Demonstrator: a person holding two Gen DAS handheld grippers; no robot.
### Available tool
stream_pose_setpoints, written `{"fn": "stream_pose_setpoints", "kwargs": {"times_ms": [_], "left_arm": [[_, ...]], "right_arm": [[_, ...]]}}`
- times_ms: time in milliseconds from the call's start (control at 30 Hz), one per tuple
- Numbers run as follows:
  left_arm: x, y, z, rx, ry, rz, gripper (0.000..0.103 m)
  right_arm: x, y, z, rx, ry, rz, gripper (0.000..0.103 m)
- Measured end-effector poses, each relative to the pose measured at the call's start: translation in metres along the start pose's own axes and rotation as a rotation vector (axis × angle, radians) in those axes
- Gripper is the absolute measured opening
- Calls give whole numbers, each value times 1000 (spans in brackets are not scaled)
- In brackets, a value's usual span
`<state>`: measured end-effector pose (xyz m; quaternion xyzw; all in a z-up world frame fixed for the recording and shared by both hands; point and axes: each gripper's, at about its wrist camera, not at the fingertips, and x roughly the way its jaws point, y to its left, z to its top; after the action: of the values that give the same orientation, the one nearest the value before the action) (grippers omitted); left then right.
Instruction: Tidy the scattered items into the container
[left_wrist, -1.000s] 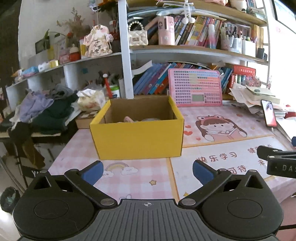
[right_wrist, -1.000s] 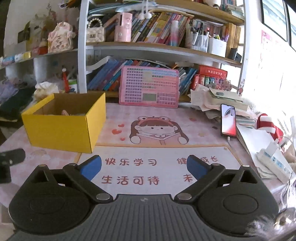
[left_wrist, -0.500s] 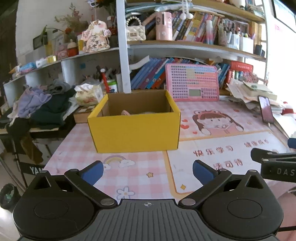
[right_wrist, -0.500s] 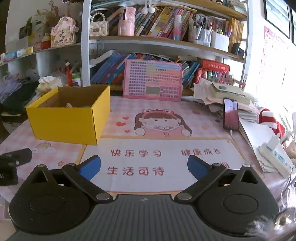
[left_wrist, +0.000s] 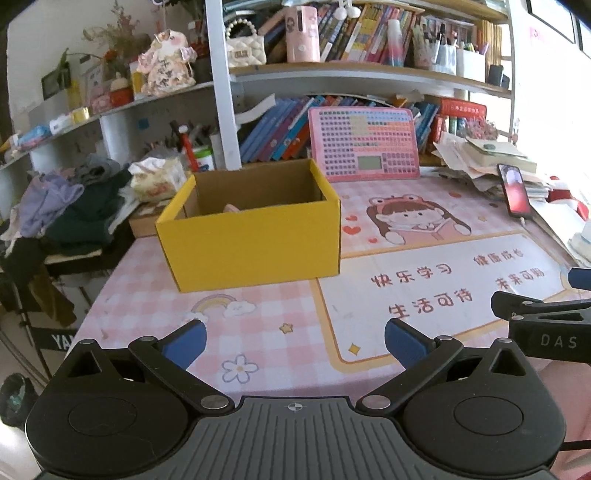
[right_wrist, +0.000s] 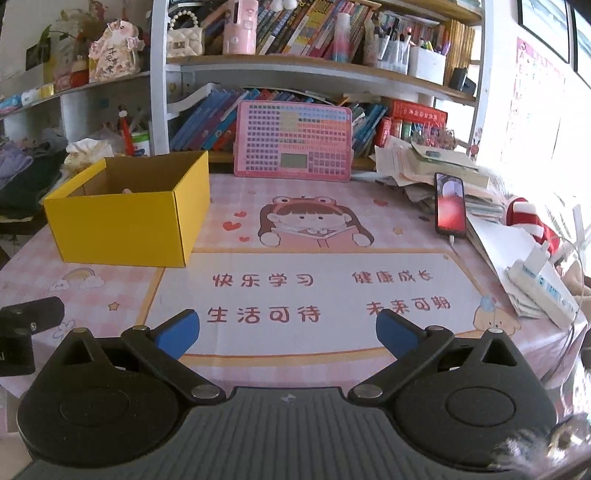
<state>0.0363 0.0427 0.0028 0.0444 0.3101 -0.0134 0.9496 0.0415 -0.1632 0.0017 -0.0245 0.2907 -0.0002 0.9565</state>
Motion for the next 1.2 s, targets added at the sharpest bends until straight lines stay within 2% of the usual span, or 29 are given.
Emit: {"fn": "stream_pose_setpoints", "kwargs": {"times_ms": [633, 1200], "left_arm": [[7, -3, -4, -9, 45, -10, 103], [6, -6, -3, -4, 47, -4, 103]], "right_arm": [[3, -4, 0, 5, 26, 44, 103], [3, -4, 0, -2, 29, 55, 103]]}}
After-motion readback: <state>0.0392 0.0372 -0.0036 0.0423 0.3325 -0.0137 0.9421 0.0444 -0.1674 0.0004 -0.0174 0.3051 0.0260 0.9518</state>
